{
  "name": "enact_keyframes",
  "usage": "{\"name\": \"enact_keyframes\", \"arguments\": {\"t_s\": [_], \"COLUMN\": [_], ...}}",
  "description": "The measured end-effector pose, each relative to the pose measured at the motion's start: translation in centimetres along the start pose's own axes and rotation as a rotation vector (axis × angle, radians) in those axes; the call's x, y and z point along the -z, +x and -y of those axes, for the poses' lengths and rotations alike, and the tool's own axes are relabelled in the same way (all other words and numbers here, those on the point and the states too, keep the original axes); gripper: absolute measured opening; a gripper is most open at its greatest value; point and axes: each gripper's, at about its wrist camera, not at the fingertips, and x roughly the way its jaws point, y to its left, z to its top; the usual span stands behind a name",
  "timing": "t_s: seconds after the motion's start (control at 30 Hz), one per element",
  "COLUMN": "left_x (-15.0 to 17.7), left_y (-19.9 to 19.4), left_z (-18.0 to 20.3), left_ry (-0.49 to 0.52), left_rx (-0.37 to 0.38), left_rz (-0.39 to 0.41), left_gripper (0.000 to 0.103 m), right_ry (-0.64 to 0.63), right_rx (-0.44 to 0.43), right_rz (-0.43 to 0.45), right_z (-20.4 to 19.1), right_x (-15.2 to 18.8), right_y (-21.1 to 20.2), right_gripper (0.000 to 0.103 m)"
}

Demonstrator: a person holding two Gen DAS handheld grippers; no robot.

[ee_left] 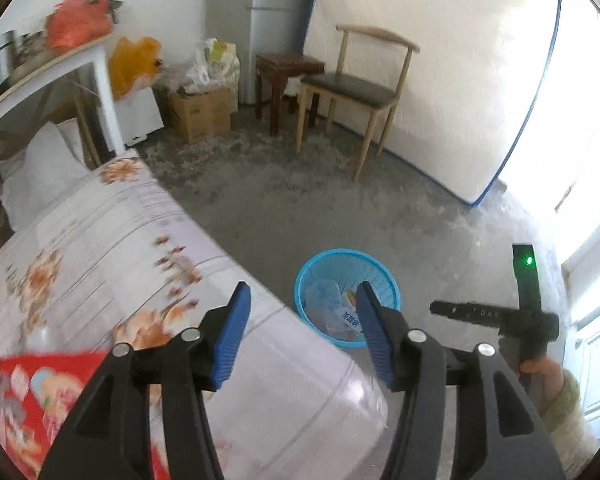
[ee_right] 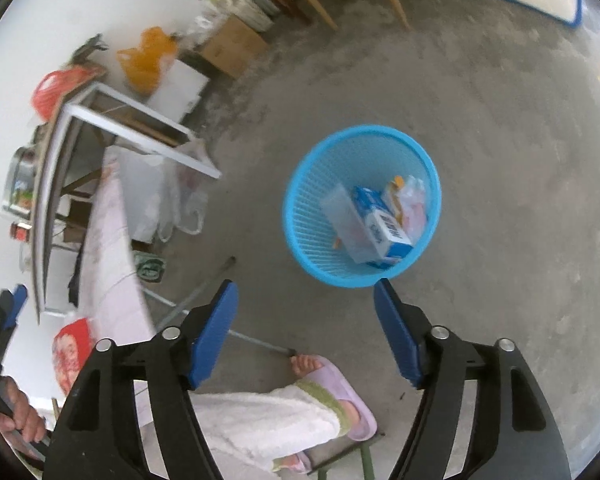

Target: Collect trash

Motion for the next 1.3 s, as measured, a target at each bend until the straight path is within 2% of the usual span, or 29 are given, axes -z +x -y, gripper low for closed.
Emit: {"name": "enact_keyframes", "arguments": {"t_s": [0.1,0.2,0.33,0.43,0.57,0.77,0.87,1.0,1.07,1.17,1.3], "left_x": [2.2,4.8,8.7,11.3,14.1,16.1,16.3,16.6,16.7,16.7,16.3], "left_y": [-3.7,-7.1,-11.1,-13.8,-16.6,-20.0,-20.4,-19.7,-19.1,-18.2,-16.9], "left_z": [-1.4,-2.8,-5.4,-7.5,-9.9,-14.3,-16.7,-20.6,-22.1,-23.6,-24.5], "left_ry": [-0.031,-0.052,-0.082,-0.129,-0.224,-0.347,-0.405,-0.522,-0.576,-0.624,-0.630], "left_rx": [0.008,-0.015,-0.112,-0.195,-0.247,-0.297,-0.304,-0.252,-0.222,-0.219,-0.229], "left_rz": [0.051,0.099,0.150,0.189,0.238,0.322,0.320,0.296,0.284,0.274,0.249], "left_gripper": [0.062,0.066,0.068,0.069,0.069,0.069,0.069,0.069,0.069,0.068,0.056], "right_ry": [-0.097,-0.202,-0.329,-0.401,-0.477,-0.548,-0.557,-0.549,-0.510,-0.442,-0.380], "right_rx": [-0.032,-0.075,-0.166,-0.240,-0.336,-0.412,-0.437,-0.492,-0.560,-0.652,-0.670], "right_rz": [0.031,0.055,0.059,0.020,-0.083,-0.203,-0.248,-0.323,-0.399,-0.520,-0.635], "right_z": [-3.7,-7.4,-12.6,-16.2,-21.0,-26.2,-28.4,-30.3,-31.0,-31.6,-32.2], "right_x": [0.3,0.6,1.6,2.8,4.9,8.3,10.1,11.9,13.1,15.3,18.0], "right_y": [-1.7,-2.9,-3.5,-2.6,-0.2,2.6,3.9,4.7,5.4,6.5,8.6], "right_gripper": [0.076,0.080,0.082,0.082,0.082,0.082,0.082,0.082,0.082,0.082,0.081]}}
